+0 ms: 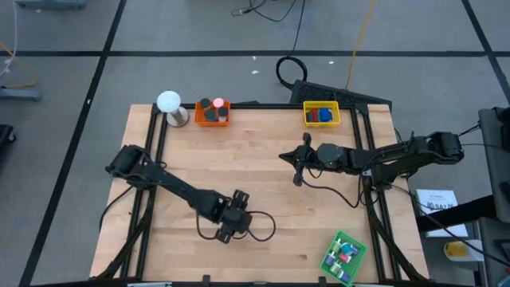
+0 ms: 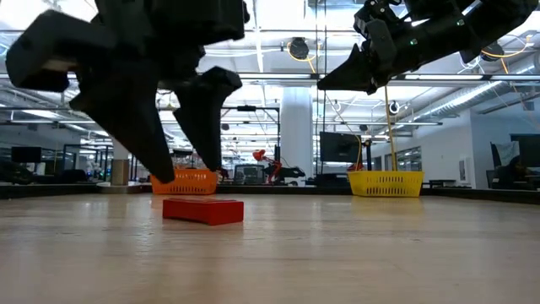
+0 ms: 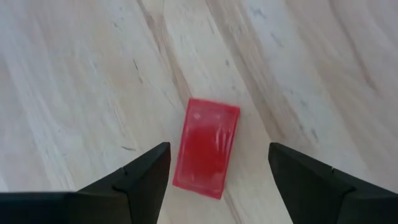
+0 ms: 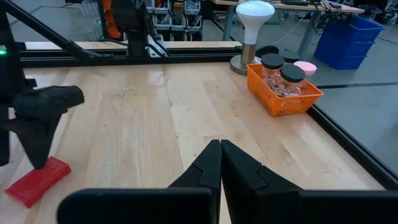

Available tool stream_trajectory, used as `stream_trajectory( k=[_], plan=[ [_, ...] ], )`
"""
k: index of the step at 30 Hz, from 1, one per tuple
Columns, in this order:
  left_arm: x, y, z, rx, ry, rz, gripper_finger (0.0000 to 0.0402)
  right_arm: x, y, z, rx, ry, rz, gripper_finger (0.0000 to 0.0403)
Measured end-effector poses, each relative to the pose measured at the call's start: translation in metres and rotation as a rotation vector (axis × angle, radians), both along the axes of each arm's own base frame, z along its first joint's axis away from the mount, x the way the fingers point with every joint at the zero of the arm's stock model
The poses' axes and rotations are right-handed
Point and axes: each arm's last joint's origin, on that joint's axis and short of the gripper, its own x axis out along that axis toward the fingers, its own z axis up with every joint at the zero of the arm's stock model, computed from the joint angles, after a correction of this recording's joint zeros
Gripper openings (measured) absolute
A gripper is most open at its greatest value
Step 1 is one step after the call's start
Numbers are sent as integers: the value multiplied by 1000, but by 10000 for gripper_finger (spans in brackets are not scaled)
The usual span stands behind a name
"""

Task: Pick & Place Office items
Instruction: Put the red timer into the yellow basket

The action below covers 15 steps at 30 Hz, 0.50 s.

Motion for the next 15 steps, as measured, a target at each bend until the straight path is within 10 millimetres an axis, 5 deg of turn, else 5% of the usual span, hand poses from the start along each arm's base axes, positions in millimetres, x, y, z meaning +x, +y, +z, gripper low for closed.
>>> stream_trajectory(
  k=[10, 15],
  plan=[
    [12, 17, -29, -46, 109, -18, 274, 0, 3, 0, -3, 0, 15, 0],
    [14, 19, -31, -53, 114, -17, 225, 0, 3, 0, -12, 2, 17, 0]
  ],
)
